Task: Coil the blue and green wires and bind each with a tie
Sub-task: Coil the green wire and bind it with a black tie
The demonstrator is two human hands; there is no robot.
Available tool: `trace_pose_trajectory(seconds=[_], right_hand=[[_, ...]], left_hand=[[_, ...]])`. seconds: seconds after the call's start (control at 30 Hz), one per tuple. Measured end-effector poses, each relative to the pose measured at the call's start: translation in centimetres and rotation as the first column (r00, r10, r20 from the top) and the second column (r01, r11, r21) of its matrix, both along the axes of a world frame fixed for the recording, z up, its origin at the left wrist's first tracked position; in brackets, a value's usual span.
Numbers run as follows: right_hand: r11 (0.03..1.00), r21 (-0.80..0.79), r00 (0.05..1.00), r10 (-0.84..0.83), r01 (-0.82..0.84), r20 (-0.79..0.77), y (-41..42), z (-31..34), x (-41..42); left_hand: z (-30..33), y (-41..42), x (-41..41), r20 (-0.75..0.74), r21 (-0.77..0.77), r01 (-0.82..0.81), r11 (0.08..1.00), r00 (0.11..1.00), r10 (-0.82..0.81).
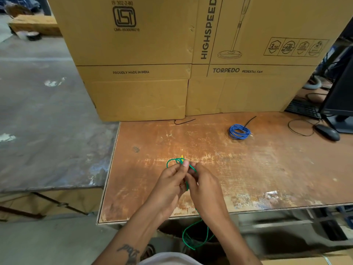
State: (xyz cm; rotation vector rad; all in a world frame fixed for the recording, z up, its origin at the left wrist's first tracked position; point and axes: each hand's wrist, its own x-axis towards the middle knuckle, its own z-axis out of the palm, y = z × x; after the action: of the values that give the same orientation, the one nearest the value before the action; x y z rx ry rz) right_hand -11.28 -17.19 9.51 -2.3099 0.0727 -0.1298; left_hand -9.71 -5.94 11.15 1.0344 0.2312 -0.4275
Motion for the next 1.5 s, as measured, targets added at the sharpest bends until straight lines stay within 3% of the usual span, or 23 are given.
trace_pose_trajectory(seconds=[0.1, 0.2, 0.27, 0.37, 0.43, 0.5, 0.57, 0.6, 0.7, 0.77, 0.83, 1.0, 1.13, 1.17, 1.23, 1.27, 1.3, 1.33, 1.37, 1.4, 1.43, 1.5], right_hand=[[0.992, 0.019, 0.992, 0.125, -0.124, -0.007, 0.0, -0.5, 0.4], [0.941, 0.246, 0.969, 0.245, -0.23, -0.029, -0.8, -0.5, 0.1], [0.871, 0.447, 0.955, 0.278, -0.206, -0.102, -1.3, -0.6, -0.2], [0.825, 0.537, 0.939, 0.305, -0.178, -0.157, -2.4, -1.2, 0.0], [0.835, 0.477, 0.898, 0.4, -0.275, -0.184, -3.4, -1.1, 0.3], [0.873, 0.218, 0.849, 0.48, -0.437, -0.221, -4.0, -1.2, 0.3], [0.875, -0.026, 0.859, 0.469, -0.484, -0.205, -4.4, -2.2, -0.1], [0.878, -0.008, 0.86, 0.466, -0.478, -0.207, -4.6, -3.0, -0.6], [0.885, 0.299, 0.883, 0.425, -0.358, -0.201, -4.8, -4.6, -1.8], [0.899, 0.206, 0.904, 0.413, -0.386, -0.113, -4.7, -5.2, -1.7], [0.9, -0.046, 0.901, 0.432, -0.433, -0.036, -4.6, -5.7, -1.3], [0.963, 0.075, 0.961, 0.25, -0.259, 0.117, -3.7, -4.0, 0.0], [0.959, -0.181, 0.91, 0.268, -0.219, 0.316, -3.1, -0.8, 0.4], [0.96, -0.17, 0.904, 0.27, -0.224, 0.332, -3.3, 0.1, 0.4], [0.938, 0.148, 0.944, 0.291, -0.313, 0.155, -3.7, 3.2, 0.1], [0.847, 0.381, 0.917, 0.4, -0.372, 0.008, -4.3, 4.4, -0.1], [0.674, 0.617, 0.83, 0.554, -0.406, -0.059, -4.7, 5.1, -0.1], [0.443, 0.819, 0.74, 0.672, -0.364, -0.034, -5.1, 5.5, 0.1], [0.215, 0.947, 0.708, 0.706, -0.24, 0.019, -5.2, 5.6, 0.4], [0.078, 0.988, 0.73, 0.682, -0.136, 0.046, -5.4, 5.1, 0.8], [0.118, 0.987, 0.782, 0.623, -0.112, 0.014, -5.5, 4.1, 1.2], [0.522, 0.833, 0.876, 0.471, -0.184, -0.101, -5.3, 2.4, 1.6]], left_hand=[[0.7, 0.1, 0.8, 0.018, 0.012, 0.0, 1.0, 1.0, 0.0], [1.5, 0.5, 2.1, -0.019, -0.081, -0.041, 0.996, 0.999, 0.04], [1.9, 1.0, 3.0, -0.046, -0.132, -0.078, 0.988, 0.996, 0.072], [2.3, 1.4, 3.6, -0.051, -0.204, -0.105, 0.973, 0.994, 0.097], [2.5, 1.8, 3.8, -0.079, -0.258, -0.087, 0.962, 0.994, 0.069], [3.3, 2.7, 4.3, -0.09, -0.387, -0.051, 0.921, 0.996, 0.017], [4.8, 4.2, 5.2, -0.024, -0.487, -0.003, 0.873, 1.0, -0.009], [5.5, 4.9, 5.8, 0.017, -0.51, 0.015, 0.86, 1.0, -0.008], [6.5, 6.0, 7.0, 0.081, -0.498, 0.055, 0.865, 0.997, -0.017], [6.0, 5.7, 7.1, 0.059, -0.471, 0.056, 0.88, 0.998, -0.032], [5.1, 5.0, 7.0, 0.02, -0.435, 0.025, 0.9, 1.0, -0.018], [3.2, 3.3, 6.8, -0.017, -0.324, -0.057, 0.945, 0.998, 0.054], [2.2, 2.5, 7.0, -0.006, -0.263, -0.123, 0.957, 0.992, 0.126], [1.9, 2.6, 7.4, -0.01, -0.267, -0.154, 0.951, 0.988, 0.157], [1.5, 3.2, 8.1, -0.036, -0.302, -0.208, 0.93, 0.978, 0.207], [1.4, 3.4, 8.5, -0.055, -0.324, -0.231, 0.917, 0.973, 0.226], [1.4, 3.6, 8.9, -0.078, -0.35, -0.251, 0.903, 0.968, 0.239], [1.4, 3.9, 9.2, -0.107, -0.382, -0.27, 0.884, 0.963, 0.247], [1.4, 4.4, 9.7, -0.134, -0.417, -0.287, 0.862, 0.958, 0.254], [1.5, 4.9, 10.2, -0.145, -0.448, -0.302, 0.841, 0.953, 0.265], [1.6, 5.5, 10.9, -0.14, -0.47, -0.322, 0.822, 0.947, 0.29], [1.5, 6.4, 12.5, -0.106, -0.497, -0.35, 0.794, 0.933, 0.345]])
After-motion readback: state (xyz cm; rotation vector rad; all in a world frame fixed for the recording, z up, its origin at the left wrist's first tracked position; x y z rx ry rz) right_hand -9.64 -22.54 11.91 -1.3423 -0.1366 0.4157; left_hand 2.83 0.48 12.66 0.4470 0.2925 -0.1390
